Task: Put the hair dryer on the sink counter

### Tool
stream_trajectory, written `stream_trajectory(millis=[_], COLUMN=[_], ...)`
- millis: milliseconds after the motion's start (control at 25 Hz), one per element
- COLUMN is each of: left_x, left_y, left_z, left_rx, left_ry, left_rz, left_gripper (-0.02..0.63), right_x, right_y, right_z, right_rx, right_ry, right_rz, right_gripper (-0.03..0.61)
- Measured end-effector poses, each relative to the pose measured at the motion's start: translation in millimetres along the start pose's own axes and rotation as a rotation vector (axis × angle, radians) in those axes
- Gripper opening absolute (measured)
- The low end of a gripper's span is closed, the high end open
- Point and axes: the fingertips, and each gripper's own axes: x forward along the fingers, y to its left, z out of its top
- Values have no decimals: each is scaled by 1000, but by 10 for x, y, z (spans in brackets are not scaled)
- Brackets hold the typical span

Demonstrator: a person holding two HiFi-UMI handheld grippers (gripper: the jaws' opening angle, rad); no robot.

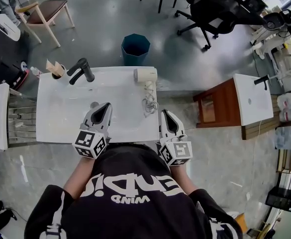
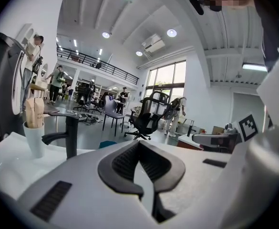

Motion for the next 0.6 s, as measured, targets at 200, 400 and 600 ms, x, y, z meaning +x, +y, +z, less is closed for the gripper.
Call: stream_trajectory(millis=[200, 400, 600], left_x=[-7, -17, -26], left_y=[14, 56, 67], left_z=[-32, -58, -69], left_rx=[14, 33, 52], left_ry=[-16, -25, -23], left_rz=[14, 27, 38], left_gripper=[8, 8, 8], right_x=[28, 55, 49], right_y=[-16, -15, -46], right_z=[-79, -148, -183], right_rx=[3, 11, 20], right_ry=[-8, -10, -9], right_rz=[-15, -29, -53], right_gripper=[26, 25, 25])
